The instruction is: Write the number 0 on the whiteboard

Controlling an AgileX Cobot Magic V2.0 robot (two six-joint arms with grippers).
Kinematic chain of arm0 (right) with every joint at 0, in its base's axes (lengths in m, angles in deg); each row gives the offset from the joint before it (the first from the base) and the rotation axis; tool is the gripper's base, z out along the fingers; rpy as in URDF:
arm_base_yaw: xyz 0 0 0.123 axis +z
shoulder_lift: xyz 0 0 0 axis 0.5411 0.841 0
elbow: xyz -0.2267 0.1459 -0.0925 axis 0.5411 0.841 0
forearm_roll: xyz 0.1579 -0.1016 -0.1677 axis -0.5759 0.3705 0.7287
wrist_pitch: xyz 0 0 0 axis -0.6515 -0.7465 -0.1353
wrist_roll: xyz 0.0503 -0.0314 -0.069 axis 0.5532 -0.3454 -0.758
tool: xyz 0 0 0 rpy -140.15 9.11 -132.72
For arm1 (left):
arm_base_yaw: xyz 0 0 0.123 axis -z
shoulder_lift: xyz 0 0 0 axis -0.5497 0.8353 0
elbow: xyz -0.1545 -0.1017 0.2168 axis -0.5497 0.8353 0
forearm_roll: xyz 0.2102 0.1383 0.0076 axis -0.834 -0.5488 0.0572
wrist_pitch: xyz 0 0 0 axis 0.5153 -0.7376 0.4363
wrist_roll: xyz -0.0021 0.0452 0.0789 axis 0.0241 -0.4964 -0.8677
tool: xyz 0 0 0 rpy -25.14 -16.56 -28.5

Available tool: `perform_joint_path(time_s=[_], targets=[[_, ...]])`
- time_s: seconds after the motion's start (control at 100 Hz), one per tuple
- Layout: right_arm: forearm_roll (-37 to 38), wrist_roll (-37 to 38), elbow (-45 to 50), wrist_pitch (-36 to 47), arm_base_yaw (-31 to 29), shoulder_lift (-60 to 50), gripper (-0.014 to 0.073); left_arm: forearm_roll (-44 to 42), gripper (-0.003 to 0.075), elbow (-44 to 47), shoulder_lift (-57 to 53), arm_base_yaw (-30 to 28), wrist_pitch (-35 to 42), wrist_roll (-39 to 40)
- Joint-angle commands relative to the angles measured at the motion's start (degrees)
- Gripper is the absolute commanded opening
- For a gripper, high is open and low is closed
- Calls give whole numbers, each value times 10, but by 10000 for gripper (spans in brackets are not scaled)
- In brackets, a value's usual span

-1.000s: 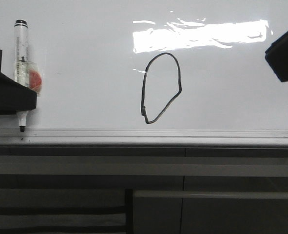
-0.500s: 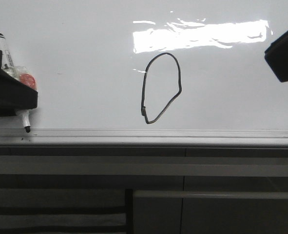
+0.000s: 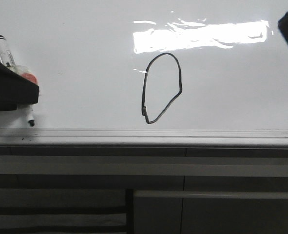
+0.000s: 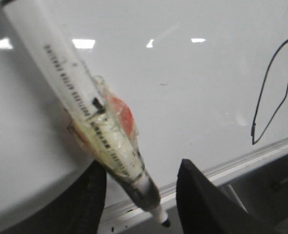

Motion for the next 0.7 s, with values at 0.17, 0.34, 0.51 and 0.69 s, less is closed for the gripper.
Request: perform_joint_path(time_s=[0.17, 0.34, 0.51, 0.69], targets=[[1, -2, 27, 80, 1, -103, -68, -52, 293, -14, -78, -3, 27, 9], [1, -2, 77, 89, 1, -186, -68, -96, 100, -14, -136, -3, 28, 9], [-7, -1, 100, 87, 1, -241, -68, -121, -20, -14, -194, -3, 29, 9], [-7, -1, 129, 89, 1, -293, -68, -166, -20, -14, -269, -3, 24, 9]])
